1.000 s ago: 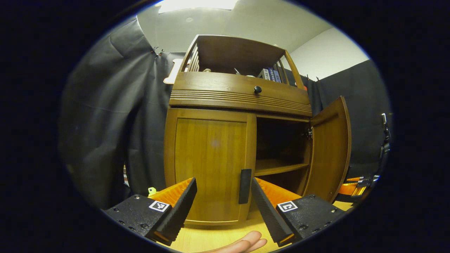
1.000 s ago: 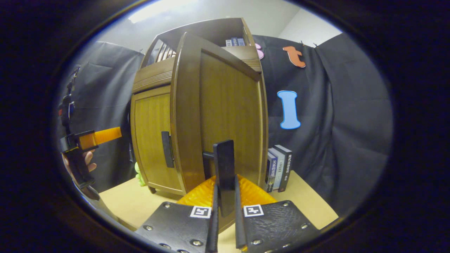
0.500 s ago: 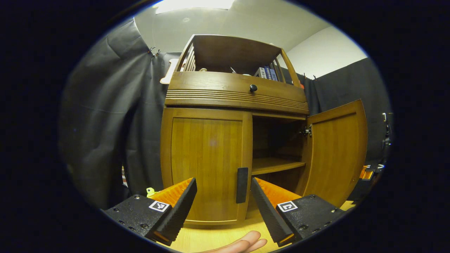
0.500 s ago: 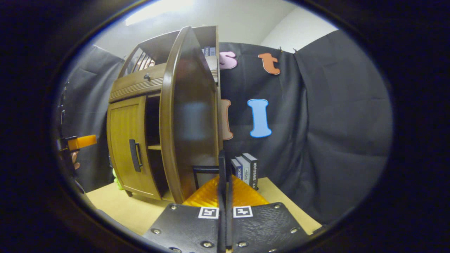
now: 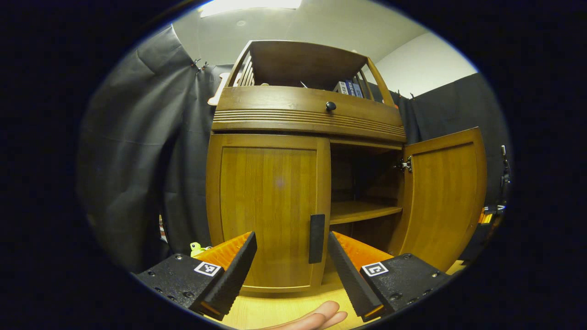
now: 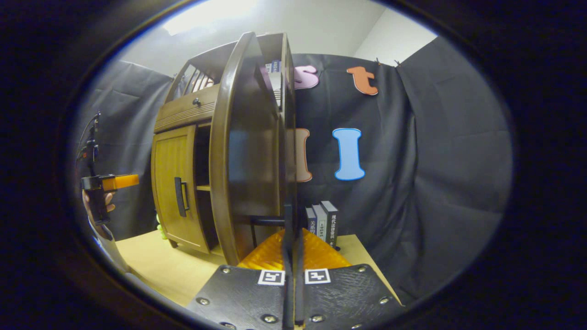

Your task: Open the right door of the double-door shoe cabinet with the right hand, and open the left door with the left hand.

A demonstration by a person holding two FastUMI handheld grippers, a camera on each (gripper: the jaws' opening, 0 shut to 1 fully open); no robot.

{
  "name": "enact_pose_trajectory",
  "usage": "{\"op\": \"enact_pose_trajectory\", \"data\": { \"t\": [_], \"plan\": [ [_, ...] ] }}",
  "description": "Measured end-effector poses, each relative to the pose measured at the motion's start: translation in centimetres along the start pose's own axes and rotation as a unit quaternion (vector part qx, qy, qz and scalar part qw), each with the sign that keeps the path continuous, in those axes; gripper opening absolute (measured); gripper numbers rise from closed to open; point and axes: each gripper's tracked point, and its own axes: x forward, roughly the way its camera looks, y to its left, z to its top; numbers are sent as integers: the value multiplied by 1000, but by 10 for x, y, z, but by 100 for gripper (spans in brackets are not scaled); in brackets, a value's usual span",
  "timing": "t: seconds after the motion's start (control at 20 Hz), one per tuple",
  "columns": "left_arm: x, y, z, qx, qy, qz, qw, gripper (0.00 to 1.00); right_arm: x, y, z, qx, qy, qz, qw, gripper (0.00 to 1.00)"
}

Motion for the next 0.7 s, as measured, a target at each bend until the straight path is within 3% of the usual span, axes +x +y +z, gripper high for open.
{"op": "enact_pose_trajectory", "data": {
  "t": [0.05,0.1,0.15,0.2,0.35,0.5,0.6,0.7],
  "plan": [
    [2,1,-2,1,2,3,1000,99,0,0,0,2,0,2,1000,2],
    [5,2,-4,-1,5,7,1000,92,0,1,-2,5,3,3,1000,2],
    [7,3,-7,-6,9,14,1000,92,-3,-4,0,3,2,-6,1000,2],
    [10,4,-12,-13,14,20,1000,96,-2,-12,1,-2,1,-23,1000,26],
    [18,-9,-26,-16,35,14,999,92,-25,-17,2,-18,-12,-60,998,98],
    [22,-27,-40,-2,51,-9,999,96,-62,-30,3,-36,-23,-102,994,96],
    [27,-35,-47,8,55,-15,998,92,-90,-20,8,-33,-40,-99,994,96],
    [37,-33,-59,10,74,3,997,96,-114,-5,11,-16,-55,-90,994,97]
  ]
}}
